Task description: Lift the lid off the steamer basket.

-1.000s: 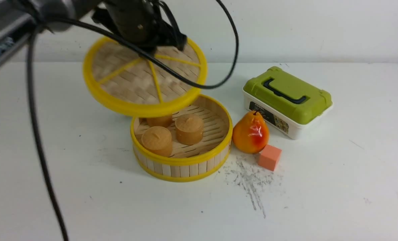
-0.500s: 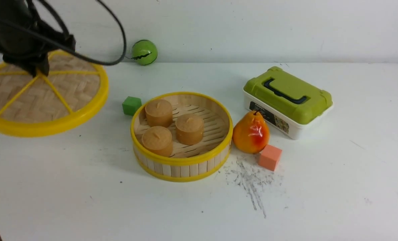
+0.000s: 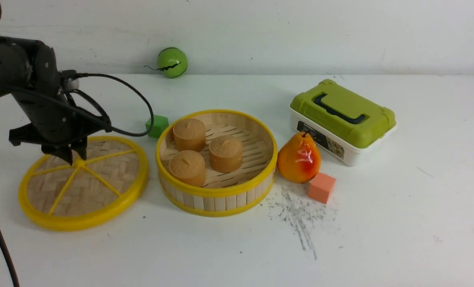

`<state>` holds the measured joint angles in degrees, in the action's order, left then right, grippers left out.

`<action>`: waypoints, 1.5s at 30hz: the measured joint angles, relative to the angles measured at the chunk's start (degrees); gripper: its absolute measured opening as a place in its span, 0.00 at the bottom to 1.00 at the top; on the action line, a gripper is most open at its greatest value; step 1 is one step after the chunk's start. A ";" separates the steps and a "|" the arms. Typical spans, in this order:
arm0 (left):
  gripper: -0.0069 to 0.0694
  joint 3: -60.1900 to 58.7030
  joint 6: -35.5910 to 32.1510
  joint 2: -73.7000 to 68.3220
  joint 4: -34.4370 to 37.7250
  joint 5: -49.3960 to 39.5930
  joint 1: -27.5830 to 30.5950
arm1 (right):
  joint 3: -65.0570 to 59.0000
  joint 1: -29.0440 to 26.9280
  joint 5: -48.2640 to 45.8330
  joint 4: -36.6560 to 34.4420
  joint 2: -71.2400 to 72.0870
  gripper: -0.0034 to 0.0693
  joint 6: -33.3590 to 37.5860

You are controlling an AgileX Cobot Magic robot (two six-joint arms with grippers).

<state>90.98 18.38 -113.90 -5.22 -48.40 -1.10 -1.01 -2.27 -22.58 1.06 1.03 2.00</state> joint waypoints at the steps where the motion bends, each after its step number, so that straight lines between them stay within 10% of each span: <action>1: 0.46 0.00 0.00 0.47 0.06 0.00 0.00 | 0.00 0.00 0.00 0.00 0.00 0.38 0.00; 5: 0.50 0.00 -0.51 3.77 0.23 0.00 0.00 | 0.00 0.00 0.00 0.00 0.00 0.38 0.00; 13: 0.07 -0.11 -7.65 29.87 4.31 1.91 0.00 | 0.00 0.00 0.00 0.00 0.00 0.38 0.00; 35: 0.07 -62.54 -13.55 107.78 18.31 10.68 0.00 | 0.00 0.00 0.00 0.00 0.00 0.38 0.00; 45: 0.07 -71.79 -17.13 114.60 22.12 11.18 0.00 | 0.00 0.00 0.00 0.00 0.00 0.38 0.00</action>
<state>19.20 1.25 0.70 16.90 -37.22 -1.10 -1.01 -2.27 -22.58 1.06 1.03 2.00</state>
